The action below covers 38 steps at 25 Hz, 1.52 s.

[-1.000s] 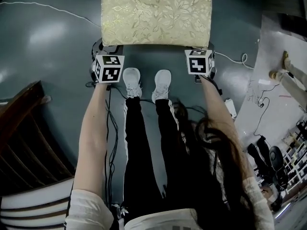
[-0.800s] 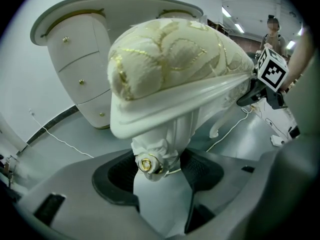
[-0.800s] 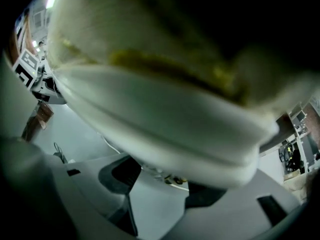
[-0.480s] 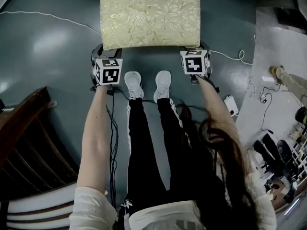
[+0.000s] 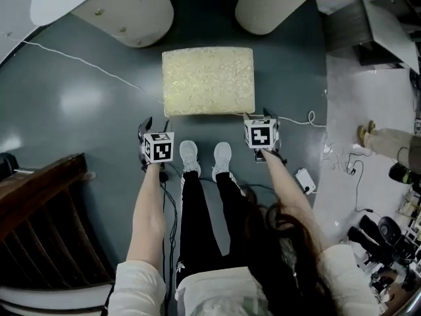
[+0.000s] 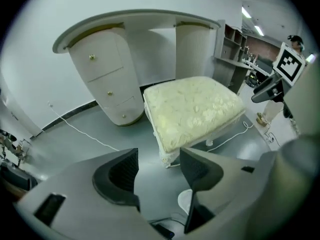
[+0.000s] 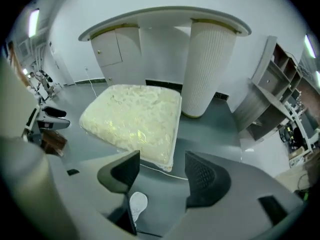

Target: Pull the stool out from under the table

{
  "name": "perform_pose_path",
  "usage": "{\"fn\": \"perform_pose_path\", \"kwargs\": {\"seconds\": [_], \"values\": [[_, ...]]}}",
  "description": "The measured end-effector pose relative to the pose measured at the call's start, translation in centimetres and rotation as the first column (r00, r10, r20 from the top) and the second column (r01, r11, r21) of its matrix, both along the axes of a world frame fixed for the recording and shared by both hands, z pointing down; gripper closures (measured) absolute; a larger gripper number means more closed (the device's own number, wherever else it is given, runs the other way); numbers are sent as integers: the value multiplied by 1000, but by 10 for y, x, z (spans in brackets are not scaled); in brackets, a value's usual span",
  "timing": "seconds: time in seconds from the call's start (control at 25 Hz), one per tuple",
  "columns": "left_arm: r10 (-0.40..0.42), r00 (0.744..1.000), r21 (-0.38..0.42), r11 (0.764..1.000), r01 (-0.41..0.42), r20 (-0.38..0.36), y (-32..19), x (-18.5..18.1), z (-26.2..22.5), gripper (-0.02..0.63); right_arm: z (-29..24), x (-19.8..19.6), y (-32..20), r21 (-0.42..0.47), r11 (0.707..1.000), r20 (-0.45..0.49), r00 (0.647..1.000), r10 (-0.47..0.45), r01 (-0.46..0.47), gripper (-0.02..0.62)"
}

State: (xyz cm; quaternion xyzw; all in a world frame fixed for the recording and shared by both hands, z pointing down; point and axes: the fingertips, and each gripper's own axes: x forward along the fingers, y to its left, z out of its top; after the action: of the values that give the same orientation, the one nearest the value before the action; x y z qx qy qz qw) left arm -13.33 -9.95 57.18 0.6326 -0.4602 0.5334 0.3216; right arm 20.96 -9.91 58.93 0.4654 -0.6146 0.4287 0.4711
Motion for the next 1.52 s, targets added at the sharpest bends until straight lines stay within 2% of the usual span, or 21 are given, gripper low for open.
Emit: {"fn": "perform_pose_path", "kwargs": {"seconds": [0.12,0.2,0.32,0.4,0.52,0.64,0.68,0.76,0.8,0.92,1.0,1.04,1.12,1.2,1.36,1.52], "values": [[7,999,154,988,-1,-37,-59,8,-52,333,-71,2,-50,110,993,-8,999,-44,44,304],[-11,998,241,970,27,-68,-76,9,-113,334,-137,-1,-66,185,982,-6,999,-32,33,304],[-1,992,273,961,36,-129,-75,28,-190,347,-210,7,-58,183,983,9,1000,30,-31,305],[29,988,298,954,17,-151,-86,44,-231,347,-251,11,-71,205,976,27,997,67,-71,305],[58,980,398,917,23,-191,-119,63,-311,362,-327,8,-107,319,940,87,991,99,-122,305],[66,968,479,876,60,-242,-142,86,-396,410,-405,3,-142,458,874,170,981,90,-160,305],[86,967,516,855,52,-241,-147,95,-423,442,-430,2,-149,506,847,193,978,76,-165,307],[144,966,609,793,18,-215,-159,121,-477,516,-482,4,-161,609,775,225,974,34,-168,316],[170,965,652,758,1,-200,-163,135,-502,532,-509,7,-165,661,731,235,972,12,-168,333],[228,958,749,662,-22,-174,-159,162,-569,534,-575,10,-160,769,608,265,964,-27,-194,397],[236,950,786,618,16,-206,-143,169,-602,540,-605,11,-141,807,547,288,957,-38,-221,444],[233,946,799,599,44,-227,-135,172,-615,543,-616,13,-132,823,518,294,955,-40,-232,494],[218,941,819,566,93,-258,-122,174,-633,546,-631,19,-117,845,474,300,953,-36,-247,538],[205,942,823,557,112,-267,-108,176,-637,549,-634,23,-102,851,464,293,956,-29,-246,562],[229,941,823,562,80,-248,-99,183,-631,551,-635,24,-93,864,461,251,967,-46,-202,565],[246,934,839,537,90,-258,-100,183,-640,557,-636,21,-88,860,470,251,967,-53,-197,565]]}}
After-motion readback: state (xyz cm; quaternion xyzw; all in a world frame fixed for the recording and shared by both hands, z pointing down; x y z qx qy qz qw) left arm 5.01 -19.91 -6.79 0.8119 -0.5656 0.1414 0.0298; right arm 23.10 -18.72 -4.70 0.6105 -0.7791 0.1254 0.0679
